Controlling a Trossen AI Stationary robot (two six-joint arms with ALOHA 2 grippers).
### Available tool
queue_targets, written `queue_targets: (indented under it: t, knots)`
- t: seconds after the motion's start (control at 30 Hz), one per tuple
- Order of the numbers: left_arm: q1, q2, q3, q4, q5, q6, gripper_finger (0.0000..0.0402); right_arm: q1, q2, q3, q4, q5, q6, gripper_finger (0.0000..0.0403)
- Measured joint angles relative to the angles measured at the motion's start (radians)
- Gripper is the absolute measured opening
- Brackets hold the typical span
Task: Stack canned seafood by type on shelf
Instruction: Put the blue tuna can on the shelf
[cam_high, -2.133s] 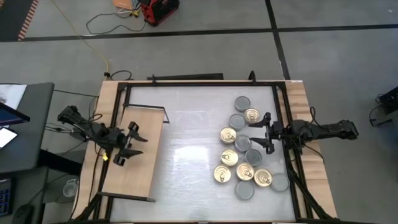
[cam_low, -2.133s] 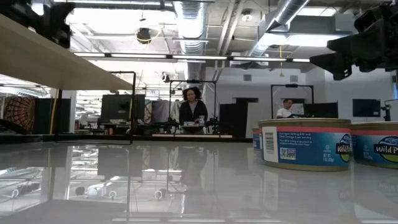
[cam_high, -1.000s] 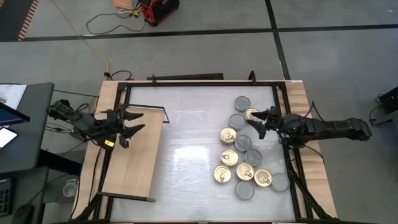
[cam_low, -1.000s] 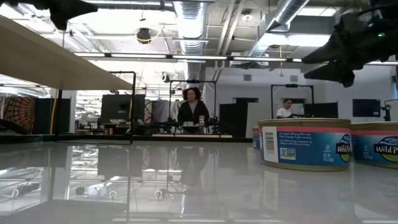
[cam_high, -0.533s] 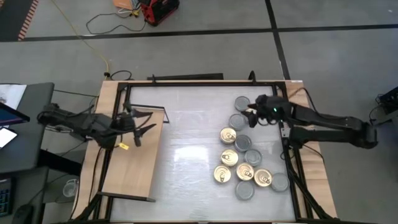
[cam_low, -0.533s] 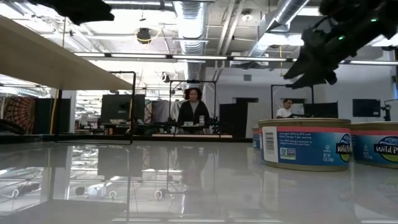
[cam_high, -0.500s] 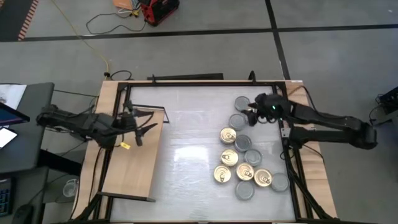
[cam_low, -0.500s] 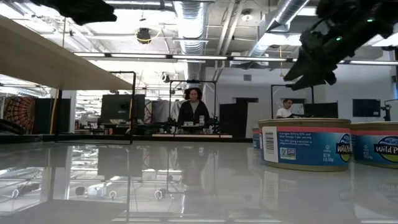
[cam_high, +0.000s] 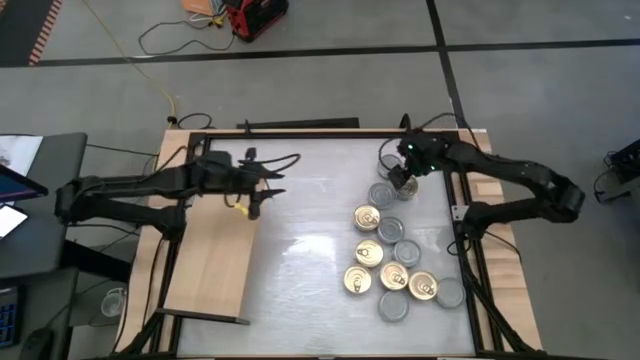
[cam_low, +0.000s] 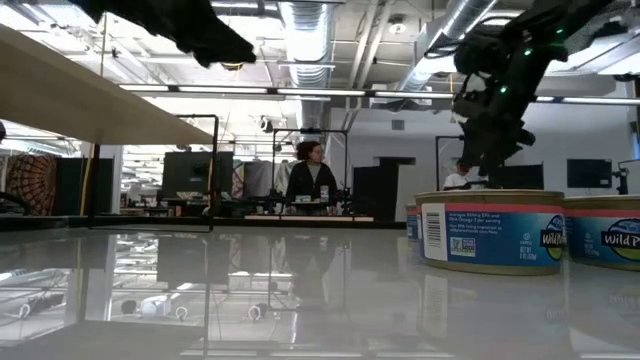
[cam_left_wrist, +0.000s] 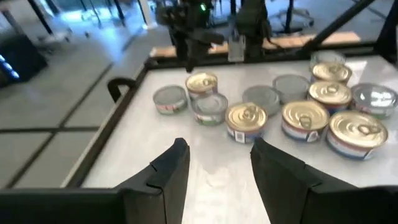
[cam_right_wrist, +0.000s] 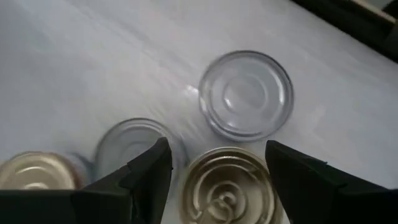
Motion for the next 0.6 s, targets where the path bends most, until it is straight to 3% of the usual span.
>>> queue_targets:
  t: [0.27, 0.6]
  knots:
    - [-0.047, 0.057, 0.004, 0.007, -0.019, 0.016, 0.0161, 0.024, 0.085, 0.047, -0.159, 0.006, -0.033, 0.0281]
    - [-0.064, 0.084, 0.005, 0.058, -0.026, 0.045, 0.0161, 0.324, 0.101, 0.048, -0.02, -0.002, 0.004, 0.0281]
